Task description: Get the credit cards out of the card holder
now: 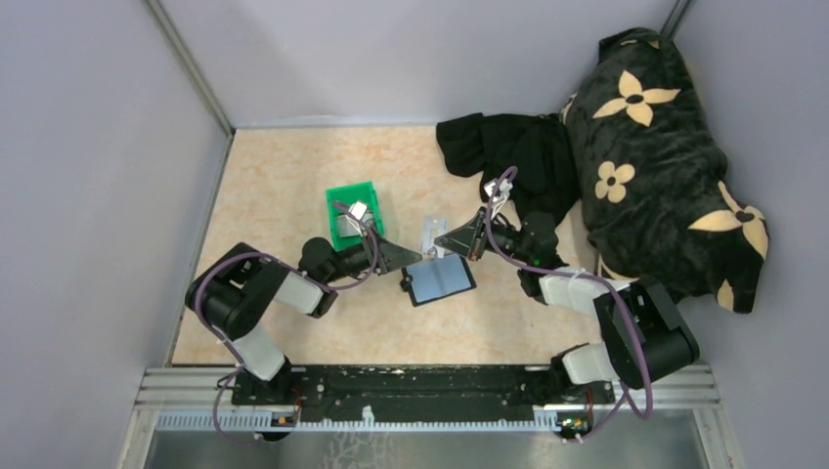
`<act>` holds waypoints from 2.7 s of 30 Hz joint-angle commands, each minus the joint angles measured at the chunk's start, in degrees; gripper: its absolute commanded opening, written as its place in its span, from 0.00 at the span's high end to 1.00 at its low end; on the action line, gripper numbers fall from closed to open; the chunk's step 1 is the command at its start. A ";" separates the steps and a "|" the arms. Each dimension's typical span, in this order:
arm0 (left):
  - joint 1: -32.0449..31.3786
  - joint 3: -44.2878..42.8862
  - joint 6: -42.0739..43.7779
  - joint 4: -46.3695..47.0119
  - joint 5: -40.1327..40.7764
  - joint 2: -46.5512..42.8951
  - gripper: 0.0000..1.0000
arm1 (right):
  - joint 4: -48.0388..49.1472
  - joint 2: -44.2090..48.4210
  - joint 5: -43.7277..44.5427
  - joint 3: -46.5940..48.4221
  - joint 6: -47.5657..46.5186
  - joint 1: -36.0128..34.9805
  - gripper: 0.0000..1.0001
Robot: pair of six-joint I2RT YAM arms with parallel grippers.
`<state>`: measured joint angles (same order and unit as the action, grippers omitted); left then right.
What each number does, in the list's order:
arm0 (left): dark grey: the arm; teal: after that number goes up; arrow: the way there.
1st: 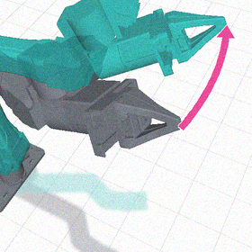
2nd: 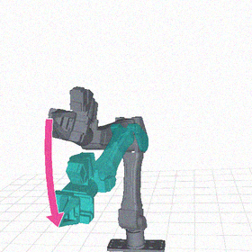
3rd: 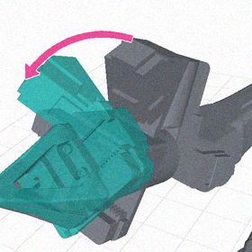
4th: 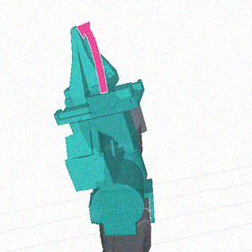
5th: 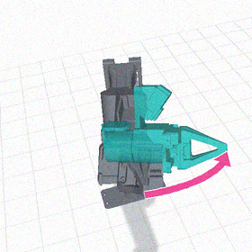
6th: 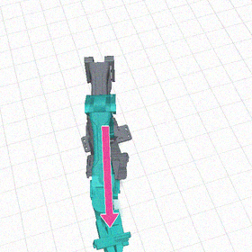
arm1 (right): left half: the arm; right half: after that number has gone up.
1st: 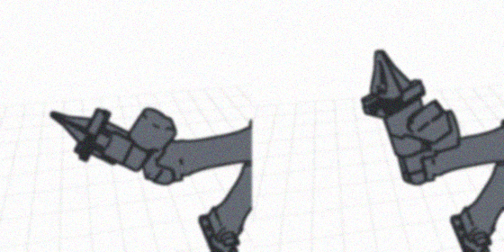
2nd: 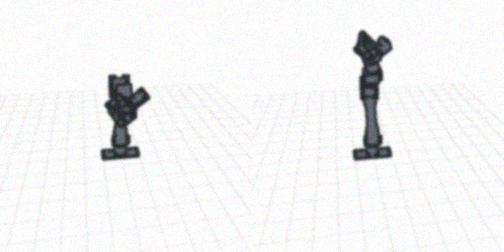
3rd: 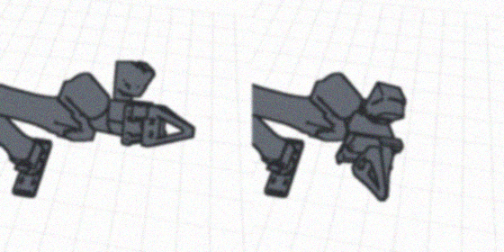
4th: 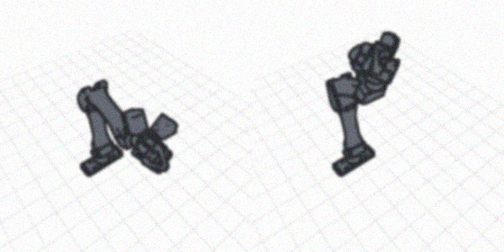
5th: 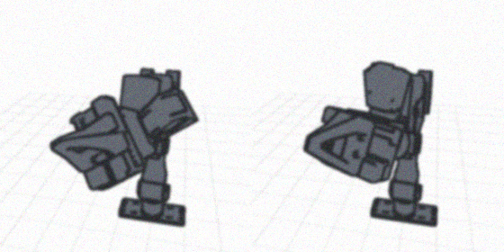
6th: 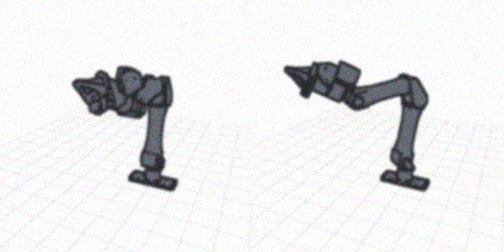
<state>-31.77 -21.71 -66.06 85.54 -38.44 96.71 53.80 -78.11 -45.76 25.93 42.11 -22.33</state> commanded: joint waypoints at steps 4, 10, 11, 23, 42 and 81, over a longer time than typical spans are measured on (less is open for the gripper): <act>-0.49 -1.77 -2.01 17.03 0.57 0.11 0.52 | 3.82 2.18 -0.75 2.51 2.27 0.35 1.00; -0.49 -3.19 -2.30 17.04 0.51 0.95 0.68 | 2.49 2.96 -0.82 2.22 1.58 0.31 1.00; -0.52 -3.54 -2.52 17.03 0.29 1.28 0.72 | 2.89 2.95 -0.89 1.95 1.90 0.29 1.00; -0.49 -3.46 -2.95 17.03 1.70 0.58 0.90 | 3.28 3.88 -1.15 -0.14 2.87 0.26 1.00; -0.05 -4.74 -4.72 17.03 1.73 1.09 0.71 | 2.33 6.06 0.75 -3.23 3.33 0.19 1.00; -2.42 -5.88 -5.60 17.03 -5.58 3.97 1.00 | -4.20 3.94 1.62 4.27 -1.91 0.35 0.69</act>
<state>-33.78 -26.57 -71.35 86.70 -40.69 100.40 49.28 -76.12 -44.27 26.04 42.96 -22.33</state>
